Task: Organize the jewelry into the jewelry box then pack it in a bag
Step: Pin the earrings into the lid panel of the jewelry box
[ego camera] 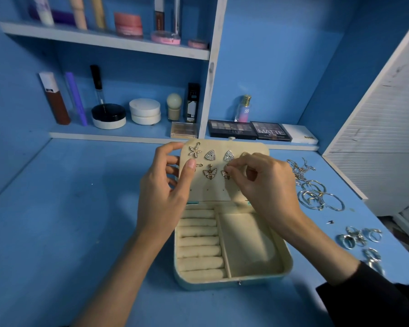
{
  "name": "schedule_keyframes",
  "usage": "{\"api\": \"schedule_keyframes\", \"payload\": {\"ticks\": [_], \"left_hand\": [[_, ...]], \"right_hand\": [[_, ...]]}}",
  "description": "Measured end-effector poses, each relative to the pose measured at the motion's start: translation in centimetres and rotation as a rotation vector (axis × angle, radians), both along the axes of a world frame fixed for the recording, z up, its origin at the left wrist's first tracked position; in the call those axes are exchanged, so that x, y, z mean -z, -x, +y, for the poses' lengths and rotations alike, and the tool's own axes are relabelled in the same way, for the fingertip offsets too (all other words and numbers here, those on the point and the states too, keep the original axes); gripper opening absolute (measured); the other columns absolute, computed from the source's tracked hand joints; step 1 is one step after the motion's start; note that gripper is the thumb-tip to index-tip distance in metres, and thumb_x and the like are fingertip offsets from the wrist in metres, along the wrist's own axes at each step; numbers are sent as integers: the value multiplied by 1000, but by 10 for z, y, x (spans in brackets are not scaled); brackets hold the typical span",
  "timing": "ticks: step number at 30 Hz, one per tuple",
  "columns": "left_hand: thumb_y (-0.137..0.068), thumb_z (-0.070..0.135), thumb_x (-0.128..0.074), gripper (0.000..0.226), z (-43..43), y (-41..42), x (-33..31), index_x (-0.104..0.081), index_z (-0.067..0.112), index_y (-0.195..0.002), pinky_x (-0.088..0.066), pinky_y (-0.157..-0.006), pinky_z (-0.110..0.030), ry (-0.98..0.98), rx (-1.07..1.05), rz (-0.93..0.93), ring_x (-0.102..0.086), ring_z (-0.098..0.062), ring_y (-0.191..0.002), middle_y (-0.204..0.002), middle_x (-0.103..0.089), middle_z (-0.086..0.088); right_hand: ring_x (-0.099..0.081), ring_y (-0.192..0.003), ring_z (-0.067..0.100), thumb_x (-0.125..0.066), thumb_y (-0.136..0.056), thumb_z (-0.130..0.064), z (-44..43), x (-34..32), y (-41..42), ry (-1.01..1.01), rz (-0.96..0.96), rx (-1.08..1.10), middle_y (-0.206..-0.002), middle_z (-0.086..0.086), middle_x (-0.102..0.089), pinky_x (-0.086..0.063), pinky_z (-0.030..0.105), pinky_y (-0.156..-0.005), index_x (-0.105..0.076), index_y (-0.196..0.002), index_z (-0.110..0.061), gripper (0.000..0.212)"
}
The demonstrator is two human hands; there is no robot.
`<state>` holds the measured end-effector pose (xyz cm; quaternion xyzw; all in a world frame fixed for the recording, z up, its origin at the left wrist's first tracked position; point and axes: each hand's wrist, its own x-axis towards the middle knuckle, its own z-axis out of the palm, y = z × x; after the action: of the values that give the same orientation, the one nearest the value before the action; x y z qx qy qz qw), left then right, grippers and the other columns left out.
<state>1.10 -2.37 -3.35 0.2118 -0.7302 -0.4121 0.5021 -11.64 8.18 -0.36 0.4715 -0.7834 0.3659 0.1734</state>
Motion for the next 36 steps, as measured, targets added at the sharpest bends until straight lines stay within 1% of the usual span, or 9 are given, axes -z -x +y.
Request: {"api": "schedule_keyframes", "payload": {"ticks": [5, 8, 12, 18, 21, 25, 28, 31, 36], "left_hand": [[-89, 31, -55, 20, 1, 0, -2, -50, 29, -108, -42, -61, -8, 16, -3, 17, -57, -4, -75, -84, -63, 3], [-89, 30, -55, 19, 2, -2, -3, -50, 28, -107, -41, -62, -8, 20, 5, 27, -58, -3, -74, -82, -63, 6], [-91, 27, -54, 16, 5, -3, -6, -47, 31, -104, -41, -64, -8, 61, -4, 32, -59, -5, -74, -78, -62, 11], [-89, 44, -49, 25, 12, -9, -11, -44, 31, -109, -43, -75, -12, 31, -61, 10, -60, -7, -87, -88, -63, 14], [-88, 35, -57, 20, 36, -17, -19, -48, 26, -103, -45, -76, -23, 23, -193, 67, -57, -12, -90, -94, -58, 14], [-82, 21, -63, 5, 84, -18, -29, -67, 18, -82, -46, -61, -17, -648, 177, 83, -58, -6, -72, -72, -65, 11], [-92, 9, -48, 22, 93, -10, -32, -70, 9, -92, -51, -62, -23, -1175, 418, 133, -62, -16, -74, -79, -70, -6], [-93, 10, -45, 26, 90, -8, -37, -68, 2, -102, -51, -77, -31, -1381, 448, 224, -62, -22, -87, -94, -71, -12], [-88, 14, -50, 29, 87, -12, -37, -67, 1, -108, -50, -85, -33, -1440, 465, 281, -63, -24, -99, -108, -70, -15]], "right_hand": [[-36, -53, 1, -75, -76, -27, 3, -6, 1, -5, 10, 26, -53, -17, -32, -25, 20, -49, -65, -78, -21, 11], [-38, -76, 10, -76, -73, -31, 4, -12, 0, -34, 93, 64, -70, -18, -38, -25, 21, -54, -58, -93, -19, 29], [-32, -105, 24, -76, -67, -40, 5, -19, 7, -101, 315, 103, -115, 9, -51, -26, 35, -86, -56, -120, -17, 61], [-29, -118, 25, -74, -65, -44, 11, -26, 10, -147, 443, 54, -125, 11, -51, -18, 40, -91, -64, -96, -20, 41], [-31, -117, 26, -76, -65, -43, 15, -27, 7, -132, 455, 48, -123, 11, -52, -18, 40, -91, -63, -95, -19, 41], [-32, -118, 27, -79, -66, -39, 21, -26, 0, -122, 487, 50, -123, 12, -52, -20, 43, -92, -63, -94, -17, 39], [-34, -118, 29, -77, -67, -34, 28, -24, -8, -108, 507, 58, -123, 13, -53, -21, 44, -93, -63, -92, -16, 34], [-34, -119, 29, -75, -69, -28, 35, -19, -16, -91, 511, 61, -123, 13, -53, -22, 44, -93, -62, -89, -15, 27], [-37, -119, 29, -72, -75, -25, 43, -8, -21, -32, 569, 71, -122, 7, -45, -23, 44, -92, -57, -90, -15, 23]]}}
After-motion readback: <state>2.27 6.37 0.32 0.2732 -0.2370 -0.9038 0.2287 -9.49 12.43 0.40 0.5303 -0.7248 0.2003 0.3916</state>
